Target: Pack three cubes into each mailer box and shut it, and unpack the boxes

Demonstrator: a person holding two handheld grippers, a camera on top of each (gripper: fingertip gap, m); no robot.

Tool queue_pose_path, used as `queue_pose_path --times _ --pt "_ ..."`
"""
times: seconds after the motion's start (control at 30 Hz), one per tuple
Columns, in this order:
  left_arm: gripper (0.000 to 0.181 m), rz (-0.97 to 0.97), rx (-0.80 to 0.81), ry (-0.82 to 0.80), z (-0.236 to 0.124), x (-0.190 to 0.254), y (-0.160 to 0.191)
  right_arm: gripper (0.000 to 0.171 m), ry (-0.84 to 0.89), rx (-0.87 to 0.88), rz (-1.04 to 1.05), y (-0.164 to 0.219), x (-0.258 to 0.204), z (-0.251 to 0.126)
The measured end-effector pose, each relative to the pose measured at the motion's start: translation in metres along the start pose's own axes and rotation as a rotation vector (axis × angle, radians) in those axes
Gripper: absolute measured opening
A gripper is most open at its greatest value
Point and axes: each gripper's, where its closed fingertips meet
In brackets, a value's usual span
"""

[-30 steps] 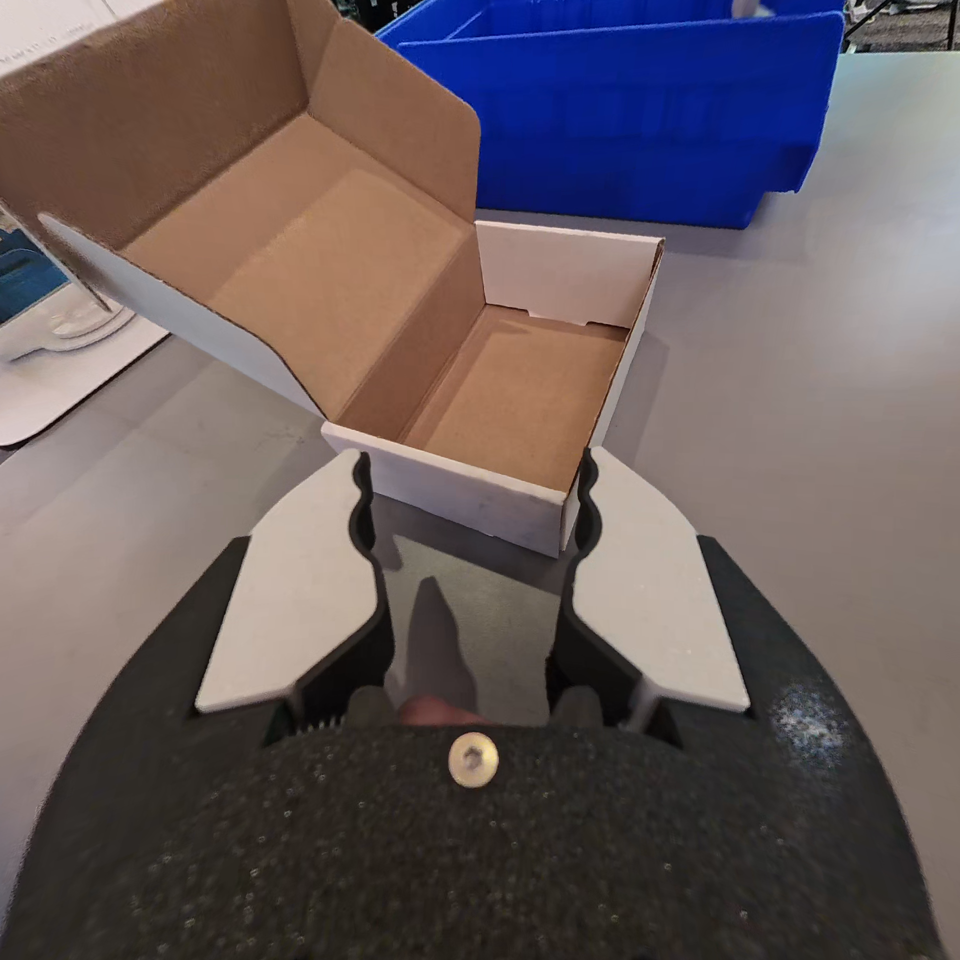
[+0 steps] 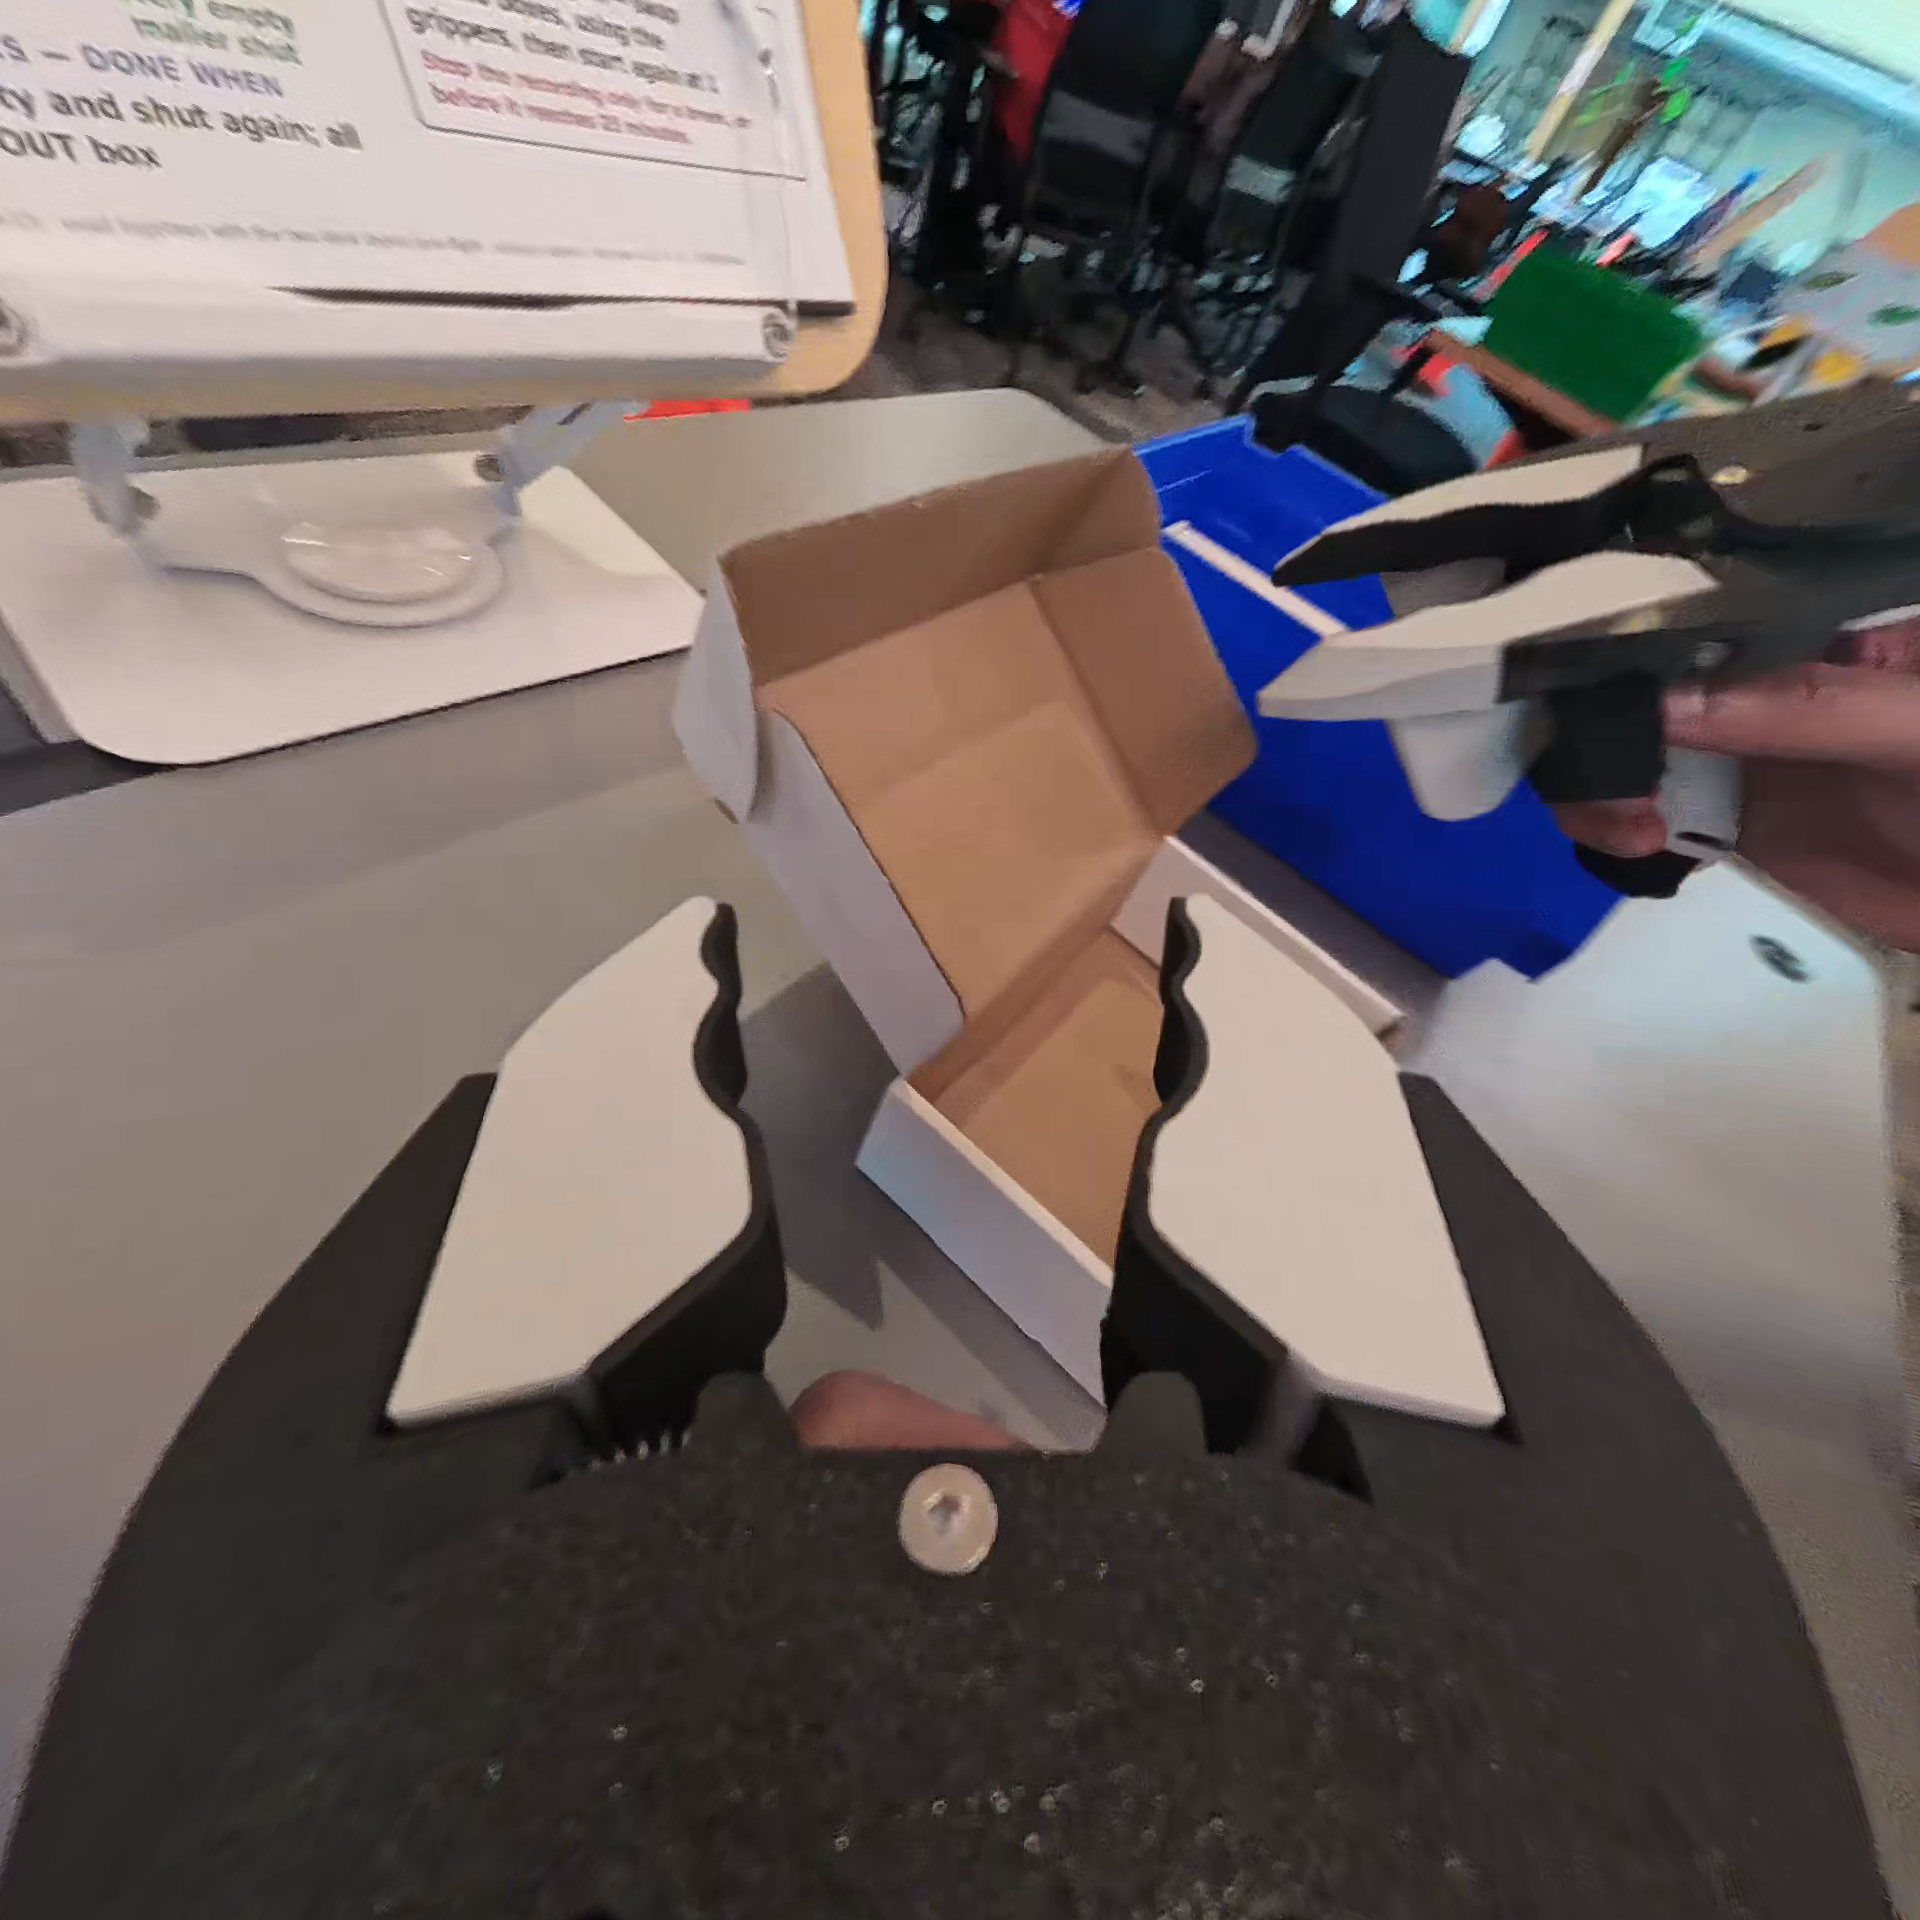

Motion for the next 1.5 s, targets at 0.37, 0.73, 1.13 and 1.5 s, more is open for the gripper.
queue_pose_path --times 0.37,0.73,1.13,1.5 --pt "0.057 0.029 -0.063 -0.046 0.005 0.023 0.023 0.030 -0.267 -0.113 0.093 0.038 -0.062 0.013" --pt "0.011 0.325 -0.005 -0.302 -0.062 0.051 0.077 0.025 0.062 0.032 -0.512 0.079 -0.124 -0.039" --pt "0.004 0.674 0.308 -0.413 -0.091 0.080 0.065 0.014 0.380 0.289 -0.512 0.064 -0.123 -0.066" --pt "0.005 0.612 0.215 -0.232 -0.119 0.078 0.097 0.023 -0.071 0.188 -0.276 0.099 -0.149 -0.081"
Point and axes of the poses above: each gripper's, where its closed fingertips meet, z out along the fingers, y out of its underside, x = y × z across the jaws, and after that the axes turned 6 degrees about -z, right-handed
